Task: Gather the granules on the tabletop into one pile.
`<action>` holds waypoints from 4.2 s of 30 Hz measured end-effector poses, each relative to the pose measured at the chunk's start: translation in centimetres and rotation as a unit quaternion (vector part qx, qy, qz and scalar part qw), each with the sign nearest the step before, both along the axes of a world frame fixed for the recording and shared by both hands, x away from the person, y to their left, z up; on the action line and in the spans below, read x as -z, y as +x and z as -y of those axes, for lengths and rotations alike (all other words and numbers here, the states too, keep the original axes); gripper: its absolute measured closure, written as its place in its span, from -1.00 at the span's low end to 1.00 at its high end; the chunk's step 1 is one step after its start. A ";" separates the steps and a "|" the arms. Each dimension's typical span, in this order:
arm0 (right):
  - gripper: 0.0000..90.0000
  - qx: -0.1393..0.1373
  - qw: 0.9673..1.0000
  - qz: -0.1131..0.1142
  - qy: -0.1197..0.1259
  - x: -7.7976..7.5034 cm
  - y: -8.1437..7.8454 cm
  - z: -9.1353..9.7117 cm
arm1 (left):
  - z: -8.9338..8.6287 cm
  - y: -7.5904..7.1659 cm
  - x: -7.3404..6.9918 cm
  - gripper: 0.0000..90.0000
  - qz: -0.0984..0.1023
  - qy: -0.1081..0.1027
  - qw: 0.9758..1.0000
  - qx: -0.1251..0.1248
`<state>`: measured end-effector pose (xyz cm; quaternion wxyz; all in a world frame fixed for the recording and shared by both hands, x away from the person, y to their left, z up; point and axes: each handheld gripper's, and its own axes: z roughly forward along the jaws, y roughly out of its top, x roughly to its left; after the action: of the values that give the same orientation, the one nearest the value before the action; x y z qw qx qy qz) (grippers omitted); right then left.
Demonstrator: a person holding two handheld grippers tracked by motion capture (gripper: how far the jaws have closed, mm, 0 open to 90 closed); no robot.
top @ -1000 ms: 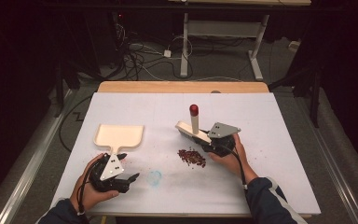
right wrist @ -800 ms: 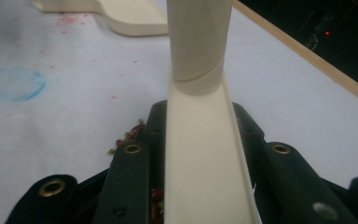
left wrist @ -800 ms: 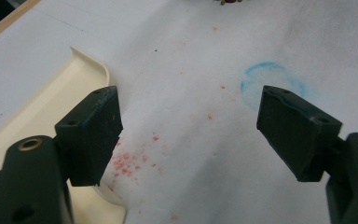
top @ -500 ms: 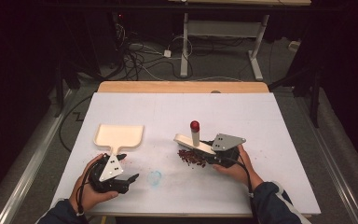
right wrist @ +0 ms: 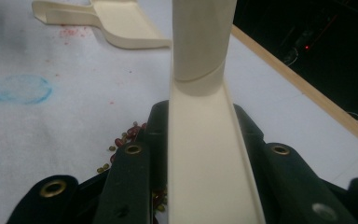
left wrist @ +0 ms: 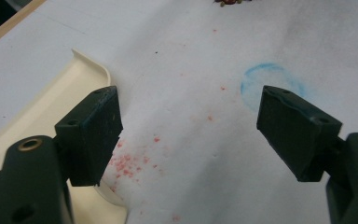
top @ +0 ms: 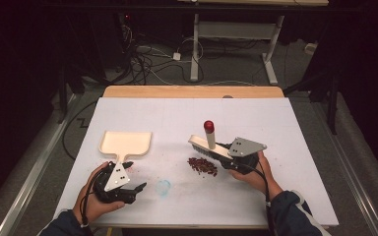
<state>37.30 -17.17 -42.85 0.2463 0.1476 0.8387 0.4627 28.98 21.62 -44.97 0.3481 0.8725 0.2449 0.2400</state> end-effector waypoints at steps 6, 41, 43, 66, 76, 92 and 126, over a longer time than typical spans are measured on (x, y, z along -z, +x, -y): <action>0.50 0.028 1.000 -0.003 0.012 -1.6 -0.8 1.4 | 0.0 -0.1 0.0 -0.52 -0.002 -0.001 1.000 -0.002; 0.50 0.080 0.991 -0.109 0.002 -4.3 -7.9 8.9 | 0.2 0.0 0.1 -0.52 -0.002 0.008 1.000 -0.002; 0.50 0.076 0.990 -0.119 0.001 -4.1 -8.1 9.1 | 0.2 0.0 0.1 -0.52 -0.002 0.008 1.000 -0.002; 0.45 0.092 0.958 -0.272 0.006 -2.0 -3.1 12.0 | 0.5 0.1 0.2 -0.52 -0.002 0.018 1.000 0.000; 0.20 0.110 0.941 -0.317 -0.037 -1.2 2.1 13.1 | 0.6 0.2 0.4 -0.52 -0.007 0.021 1.000 0.004; 0.51 0.259 0.930 -0.254 -0.064 0.2 6.3 15.3 | 0.9 0.3 0.7 -0.52 -0.013 0.028 0.999 0.011; -0.09 0.273 0.953 -0.132 0.026 -1.4 4.3 13.7 | 0.7 0.2 0.5 -0.52 -0.006 0.026 1.000 0.008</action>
<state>41.62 -30.91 -41.44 0.2461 0.4372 0.7792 0.3756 29.15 20.90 -45.44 0.3258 0.8845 0.2341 0.2381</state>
